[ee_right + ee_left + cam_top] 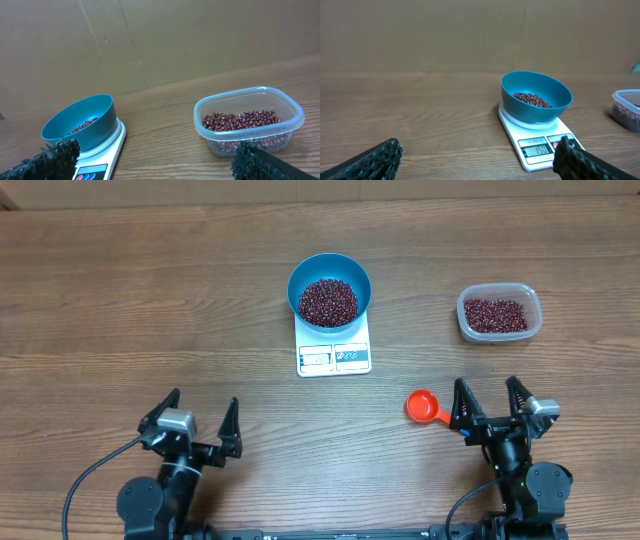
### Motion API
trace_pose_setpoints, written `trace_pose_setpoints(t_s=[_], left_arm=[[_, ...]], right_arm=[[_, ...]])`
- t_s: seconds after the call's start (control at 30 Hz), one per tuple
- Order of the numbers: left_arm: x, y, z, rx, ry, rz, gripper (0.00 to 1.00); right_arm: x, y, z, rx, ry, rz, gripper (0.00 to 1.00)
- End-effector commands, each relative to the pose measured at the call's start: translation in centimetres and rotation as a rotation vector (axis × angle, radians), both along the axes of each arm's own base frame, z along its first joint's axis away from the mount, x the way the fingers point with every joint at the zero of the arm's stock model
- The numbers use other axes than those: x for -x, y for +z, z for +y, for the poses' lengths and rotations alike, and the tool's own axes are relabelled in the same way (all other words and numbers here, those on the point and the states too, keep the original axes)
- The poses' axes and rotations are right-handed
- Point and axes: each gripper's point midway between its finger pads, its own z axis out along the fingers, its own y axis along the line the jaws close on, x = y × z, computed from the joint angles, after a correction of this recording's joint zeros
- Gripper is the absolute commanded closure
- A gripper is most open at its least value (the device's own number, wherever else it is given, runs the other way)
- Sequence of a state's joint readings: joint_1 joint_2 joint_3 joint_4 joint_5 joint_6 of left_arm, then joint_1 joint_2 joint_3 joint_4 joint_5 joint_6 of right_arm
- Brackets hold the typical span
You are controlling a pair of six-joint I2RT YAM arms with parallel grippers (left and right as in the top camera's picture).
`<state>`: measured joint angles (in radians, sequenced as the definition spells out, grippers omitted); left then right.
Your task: Scoop item into bowl and weigh 150g on scale
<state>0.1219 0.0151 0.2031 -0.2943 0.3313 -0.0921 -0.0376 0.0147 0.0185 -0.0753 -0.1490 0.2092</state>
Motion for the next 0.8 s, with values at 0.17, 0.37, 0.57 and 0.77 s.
trace_pose_setpoints(t_s=[0.17, 0.37, 0.57, 0.77], left_arm=[[-1.3, -1.2, 0.5, 0.009, 0.077, -0.055, 0.00], [-2.0, -2.6, 1.8, 0.004, 0.158, -0.073, 0.01], [-2.0, -4.0, 2.5, -0.006, 0.203, -0.028, 0.01], [-2.0, -4.1, 2.1, -0.080, 0.179, -0.034, 0.01]], right_arm=[[0.0, -0.2, 0.0, 0.002, -0.005, -0.005, 0.00], [0.0, -0.2, 0.0, 0.002, -0.005, -0.005, 0.00], [0.0, -0.2, 0.0, 0.002, -0.005, -0.005, 0.00], [0.0, -0.2, 0.0, 0.002, -0.005, -0.005, 0.00]])
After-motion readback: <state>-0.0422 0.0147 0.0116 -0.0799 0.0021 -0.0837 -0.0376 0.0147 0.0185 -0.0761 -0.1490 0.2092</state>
